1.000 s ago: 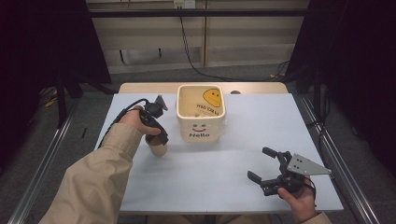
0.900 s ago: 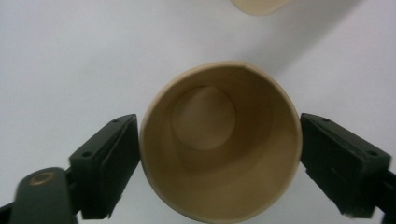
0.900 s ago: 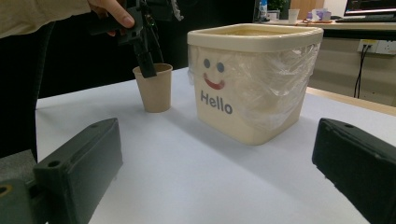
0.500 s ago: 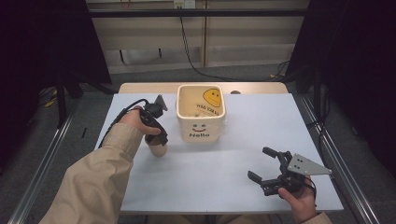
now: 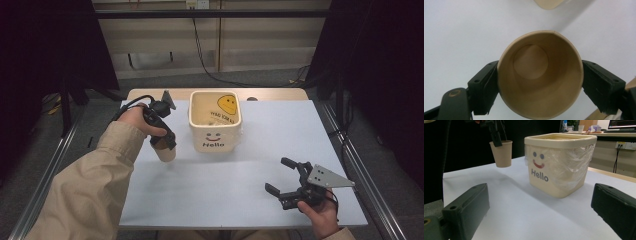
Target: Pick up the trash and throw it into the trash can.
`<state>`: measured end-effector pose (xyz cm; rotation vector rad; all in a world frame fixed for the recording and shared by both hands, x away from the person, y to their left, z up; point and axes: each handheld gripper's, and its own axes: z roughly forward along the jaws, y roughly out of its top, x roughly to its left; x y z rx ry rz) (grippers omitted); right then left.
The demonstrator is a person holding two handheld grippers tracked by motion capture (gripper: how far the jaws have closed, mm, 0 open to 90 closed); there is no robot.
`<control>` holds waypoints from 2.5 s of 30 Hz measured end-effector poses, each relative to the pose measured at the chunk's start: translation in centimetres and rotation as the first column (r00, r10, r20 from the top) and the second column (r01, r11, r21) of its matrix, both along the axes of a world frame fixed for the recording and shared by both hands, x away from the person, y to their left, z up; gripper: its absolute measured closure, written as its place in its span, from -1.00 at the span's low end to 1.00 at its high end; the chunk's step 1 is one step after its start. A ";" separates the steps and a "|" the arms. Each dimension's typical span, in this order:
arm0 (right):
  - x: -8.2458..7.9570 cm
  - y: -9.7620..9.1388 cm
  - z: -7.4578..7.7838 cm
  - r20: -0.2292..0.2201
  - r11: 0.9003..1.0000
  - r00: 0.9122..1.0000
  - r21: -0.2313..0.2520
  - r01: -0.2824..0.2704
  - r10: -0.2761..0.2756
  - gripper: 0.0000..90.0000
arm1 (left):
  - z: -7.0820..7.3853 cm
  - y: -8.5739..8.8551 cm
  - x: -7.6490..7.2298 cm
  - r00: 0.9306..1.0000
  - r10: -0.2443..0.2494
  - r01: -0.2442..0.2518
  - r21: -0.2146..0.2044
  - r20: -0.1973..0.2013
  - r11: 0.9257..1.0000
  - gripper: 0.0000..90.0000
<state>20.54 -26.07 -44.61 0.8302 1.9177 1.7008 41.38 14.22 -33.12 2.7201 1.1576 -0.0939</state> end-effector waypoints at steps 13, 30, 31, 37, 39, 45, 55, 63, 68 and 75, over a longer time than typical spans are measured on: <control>0.0 -0.1 0.1 0.002 1.000 1.000 0.006 0.005 -0.005 -0.97 | 4.3 -0.9 0.1 1.000 -0.016 0.016 -0.011 0.015 1.000 -0.57; 0.0 -0.2 0.1 0.002 1.000 1.000 0.010 0.001 -0.001 -0.97 | 8.4 -1.1 0.8 1.000 -0.022 0.022 -0.040 0.004 0.999 -0.57; 0.0 -0.2 0.1 0.003 1.000 1.000 0.011 0.001 -0.001 -0.97 | 8.7 -1.0 0.9 1.000 -0.012 0.013 -0.046 0.007 0.999 -0.56; 0.0 -0.2 0.1 0.002 1.000 1.000 0.012 0.003 -0.003 -0.97 | 10.1 -1.0 1.0 1.000 -0.010 0.011 -0.047 0.009 0.999 -0.56; 0.0 -0.2 0.1 0.004 1.000 1.000 0.013 0.002 -0.002 -0.97 | 10.6 -1.1 1.0 1.000 -0.008 0.008 -0.057 0.003 0.998 -0.56; 0.0 -0.2 0.1 0.008 1.000 1.000 0.015 0.003 -0.003 -0.97 | 12.1 -1.3 1.0 1.000 -0.014 0.015 -0.034 0.009 0.999 -0.56; -0.1 -0.2 0.1 0.000 1.000 1.000 0.020 0.003 -0.003 -0.97 | 14.1 -1.7 1.4 1.000 -0.003 0.003 -0.033 0.013 0.999 -0.56; 0.0 -0.3 0.1 0.000 1.000 1.000 0.018 0.002 -0.002 -0.97 | 14.9 -1.9 1.8 1.000 -0.017 0.017 -0.024 0.011 1.000 -0.56; 0.0 -0.3 0.1 0.000 1.000 1.000 0.022 0.001 -0.001 -0.97 | 15.6 -2.0 1.9 1.000 -0.018 0.018 -0.025 0.008 1.000 -0.56; 0.1 -0.3 0.0 0.004 1.000 1.000 0.019 0.005 -0.005 -0.97 | 16.5 -2.3 2.0 1.000 -0.016 0.016 -0.021 0.015 1.000 -0.56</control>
